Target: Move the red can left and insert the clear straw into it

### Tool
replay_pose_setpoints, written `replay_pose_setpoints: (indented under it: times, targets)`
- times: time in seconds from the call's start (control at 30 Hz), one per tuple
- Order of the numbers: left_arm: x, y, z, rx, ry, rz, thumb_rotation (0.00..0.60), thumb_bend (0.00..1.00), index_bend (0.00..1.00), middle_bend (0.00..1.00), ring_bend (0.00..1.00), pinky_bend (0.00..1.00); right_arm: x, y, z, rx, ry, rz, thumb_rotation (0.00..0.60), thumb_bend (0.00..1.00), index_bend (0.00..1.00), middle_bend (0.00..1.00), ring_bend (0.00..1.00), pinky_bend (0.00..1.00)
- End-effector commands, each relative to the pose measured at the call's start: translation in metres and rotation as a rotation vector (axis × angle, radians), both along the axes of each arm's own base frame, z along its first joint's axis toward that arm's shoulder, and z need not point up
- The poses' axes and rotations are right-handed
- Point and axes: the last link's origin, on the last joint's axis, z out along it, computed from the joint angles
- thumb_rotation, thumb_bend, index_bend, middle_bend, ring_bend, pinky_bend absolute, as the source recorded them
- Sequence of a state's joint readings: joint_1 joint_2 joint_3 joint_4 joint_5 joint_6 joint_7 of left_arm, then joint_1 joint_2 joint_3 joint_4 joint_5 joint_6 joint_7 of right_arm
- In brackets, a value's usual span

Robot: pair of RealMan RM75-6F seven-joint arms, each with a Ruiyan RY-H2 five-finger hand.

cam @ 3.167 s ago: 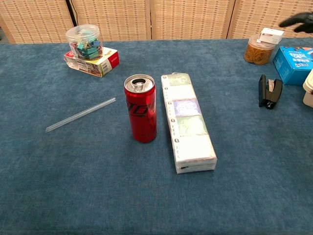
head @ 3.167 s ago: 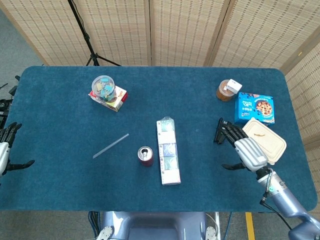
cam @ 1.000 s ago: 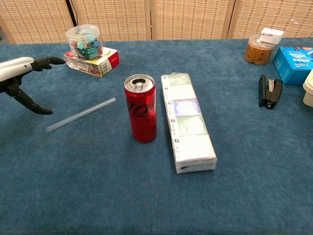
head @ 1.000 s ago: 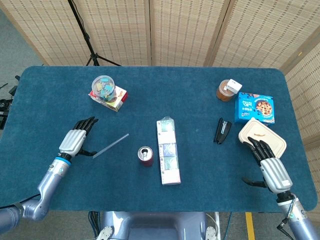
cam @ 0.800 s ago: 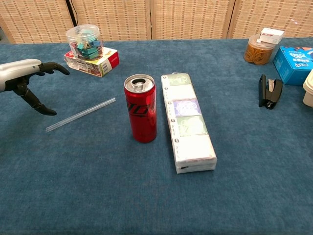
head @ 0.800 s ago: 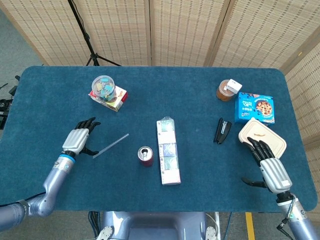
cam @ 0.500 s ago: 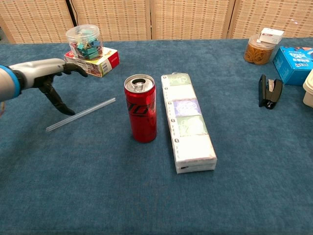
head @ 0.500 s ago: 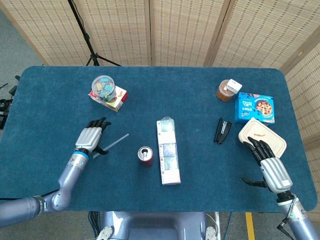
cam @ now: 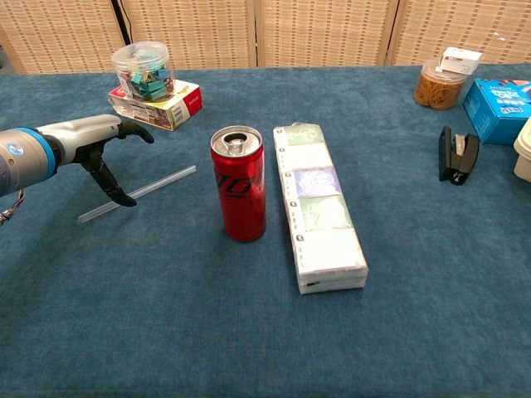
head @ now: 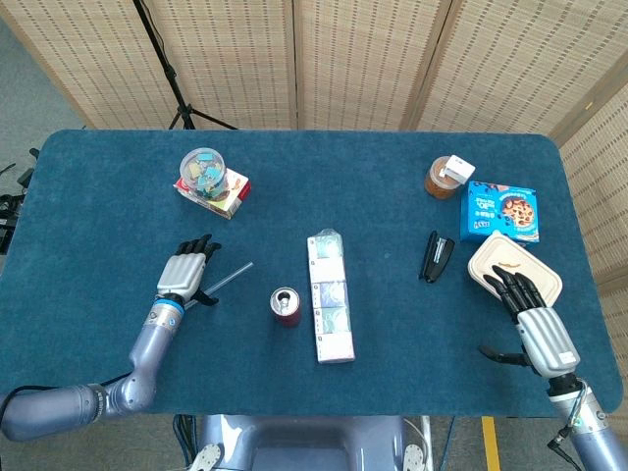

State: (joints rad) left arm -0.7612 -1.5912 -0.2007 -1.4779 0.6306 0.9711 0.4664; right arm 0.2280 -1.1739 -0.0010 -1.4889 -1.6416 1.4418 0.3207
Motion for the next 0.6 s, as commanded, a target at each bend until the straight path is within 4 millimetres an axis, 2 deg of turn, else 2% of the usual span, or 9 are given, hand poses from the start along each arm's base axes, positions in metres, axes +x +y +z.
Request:
replay_pose_setpoints:
  times: [0.03, 0.2, 0.6]
  targets:
    - [-0.003, -0.005, -0.002, -0.017, 0.003, 0.002, 0.600, 0.09, 0.16, 0.00, 0.00, 0.00, 0.000, 0.000, 0.000, -0.001, 0.000, -0.001, 0.600, 0.07, 0.00, 0.00, 0.00, 0.00]
    - [-0.012, -0.010, -0.001, -0.013, 0.045, -0.003, 0.600, 0.09, 0.16, 0.00, 0.00, 0.00, 0.000, 0.000, 0.001, -0.002, -0.003, -0.002, 0.600, 0.07, 0.00, 0.00, 0.00, 0.00]
    - [-0.034, -0.002, 0.004, 0.018, 0.066, 0.031, 0.600, 0.09, 0.16, 0.00, 0.00, 0.00, 0.000, 0.000, -0.001, 0.000, 0.000, -0.004, 0.600, 0.07, 0.00, 0.00, 0.00, 0.00]
